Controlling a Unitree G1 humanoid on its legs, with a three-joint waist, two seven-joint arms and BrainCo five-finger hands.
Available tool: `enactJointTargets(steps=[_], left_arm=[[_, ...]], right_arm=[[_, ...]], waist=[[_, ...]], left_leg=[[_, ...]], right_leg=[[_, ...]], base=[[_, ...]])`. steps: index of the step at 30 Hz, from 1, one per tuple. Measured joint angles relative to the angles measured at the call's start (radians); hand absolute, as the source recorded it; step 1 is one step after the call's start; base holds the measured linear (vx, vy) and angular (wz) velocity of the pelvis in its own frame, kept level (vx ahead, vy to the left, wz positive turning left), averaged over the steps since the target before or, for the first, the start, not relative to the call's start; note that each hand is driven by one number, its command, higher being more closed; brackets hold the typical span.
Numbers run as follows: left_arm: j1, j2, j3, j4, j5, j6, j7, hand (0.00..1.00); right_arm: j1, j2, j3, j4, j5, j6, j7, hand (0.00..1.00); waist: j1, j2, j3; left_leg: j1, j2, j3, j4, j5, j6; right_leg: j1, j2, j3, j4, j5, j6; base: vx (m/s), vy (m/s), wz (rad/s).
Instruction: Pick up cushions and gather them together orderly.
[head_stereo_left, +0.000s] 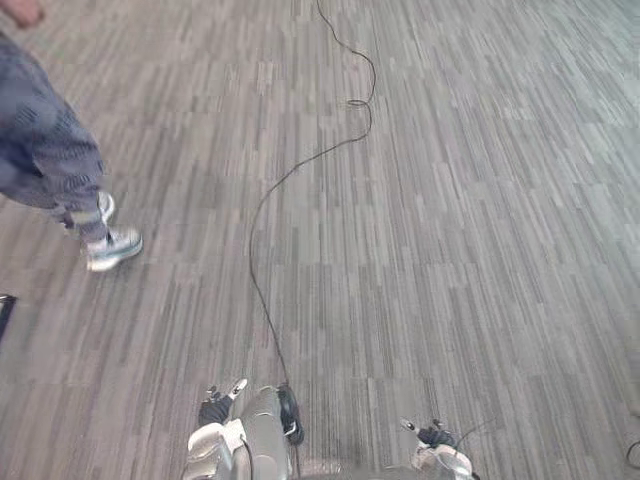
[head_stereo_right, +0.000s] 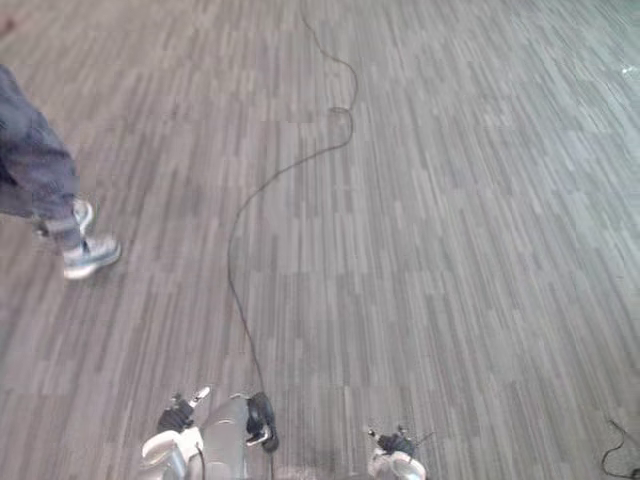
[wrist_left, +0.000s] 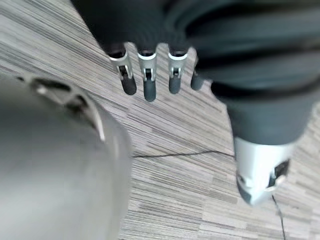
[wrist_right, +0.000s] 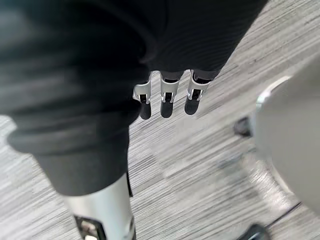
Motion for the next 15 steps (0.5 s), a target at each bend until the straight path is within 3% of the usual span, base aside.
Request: enactJointTargets(steps=[2, 3, 5, 7, 9, 10, 11, 12, 13, 14, 15], left_arm=[[0.003, -0.008, -0.008, 0.009, 0.013, 0.004, 0.002, 0.00], [0.005, -0.017, -0.014, 0.014, 0.012, 0.004, 0.002, 0.00], [-0.007, -0.023, -0.027, 0.017, 0.011, 0.003, 0.000, 0.00], [-0.025, -0.025, -0.053, 0.045, 0.012, 0.003, -0.002, 0.00], [-0.041, -0.026, -0.089, 0.077, 0.012, 0.003, -0.008, 0.00], [-0.038, -0.026, -0.092, 0.079, 0.013, 0.003, -0.009, 0.00], [-0.031, -0.027, -0.089, 0.081, 0.015, 0.003, -0.013, 0.00], [-0.034, -0.041, -0.080, 0.087, 0.028, 0.004, -0.015, 0.00], [-0.029, -0.054, -0.069, 0.092, 0.034, 0.004, -0.020, 0.00], [-0.035, -0.067, -0.052, 0.092, 0.035, 0.004, -0.020, 0.00], [-0.035, -0.070, -0.039, 0.091, 0.036, 0.004, -0.020, 0.00]], right_arm=[[0.001, -0.001, 0.010, -0.028, 0.000, -0.005, 0.003, 0.00], [0.002, -0.003, 0.020, -0.061, -0.002, -0.010, 0.004, 0.00], [-0.001, -0.003, 0.031, -0.089, -0.005, -0.020, 0.008, 0.00], [-0.014, -0.012, 0.031, -0.091, -0.009, -0.027, 0.011, 0.00], [-0.037, -0.042, 0.035, -0.039, -0.021, -0.022, 0.018, 0.00], [-0.037, -0.043, 0.033, -0.038, -0.021, -0.023, 0.020, 0.00], [-0.025, -0.051, 0.030, -0.021, -0.026, -0.023, 0.022, 0.00], [-0.034, -0.062, 0.027, -0.021, -0.028, -0.020, 0.023, 0.00], [-0.044, -0.079, 0.028, -0.023, -0.039, -0.019, 0.024, 0.00], [-0.051, -0.087, 0.008, -0.031, -0.038, -0.018, 0.027, 0.00], [-0.053, -0.084, -0.003, -0.034, -0.038, -0.017, 0.028, 0.00]], waist=[[-0.002, 0.019, 0.014], [-0.008, 0.034, 0.017], [-0.019, 0.038, 0.018], [-0.040, 0.038, 0.022], [-0.070, 0.049, 0.031], [-0.072, 0.046, 0.030], [-0.074, 0.035, 0.037], [-0.080, 0.051, 0.043], [-0.073, 0.085, 0.044], [-0.077, 0.113, 0.052], [-0.078, 0.119, 0.055]], left_leg=[[0.155, -0.018, 0.009, -0.114, -0.012, -0.008], [0.267, -0.024, 0.027, -0.212, -0.012, -0.007], [0.362, -0.035, 0.046, -0.305, -0.011, -0.009], [0.428, -0.049, 0.053, -0.376, -0.008, -0.023], [0.535, -0.067, 0.044, -0.475, -0.008, -0.023], [0.557, -0.076, 0.032, -0.488, -0.007, -0.026], [0.608, -0.091, -0.015, -0.502, -0.006, -0.043], [0.632, -0.074, -0.039, -0.501, 0.005, -0.085], [0.631, -0.039, -0.061, -0.474, 0.041, -0.147], [0.613, -0.008, -0.088, -0.388, 0.070, -0.150], [0.592, 0.012, -0.102, -0.312, 0.086, -0.139]], right_leg=[[-0.111, 0.010, -0.024, 0.233, -0.009, -0.022], [-0.199, 0.020, -0.101, 0.288, -0.032, -0.064], [-0.321, 0.035, -0.195, 0.230, -0.052, -0.093], [-0.413, 0.057, -0.266, 0.056, -0.049, -0.101], [-0.441, 0.148, -0.289, -0.335, 0.063, -0.131], [-0.438, 0.166, -0.280, -0.418, 0.103, -0.138], [-0.429, 0.193, -0.234, -0.485, 0.227, -0.241], [-0.435, 0.203, -0.225, -0.430, 0.241, -0.280], [-0.447, 0.202, -0.243, -0.350, 0.169, -0.282], [-0.441, 0.206, -0.266, -0.282, 0.090, -0.275], [-0.429, 0.208, -0.272, -0.259, 0.057, -0.275]], base=[[0.54, 0.128, -0.37], [0.48, 0.100, -0.42], [0.48, 0.095, -0.20], [0.61, 0.059, 0.09], [0.60, -0.010, 0.36], [0.69, -0.066, 0.50], [0.60, -0.092, 0.40], [0.68, -0.117, 0.32], [0.68, -0.151, 0.24], [0.66, -0.155, 0.19], [0.72, -0.195, 0.19]])
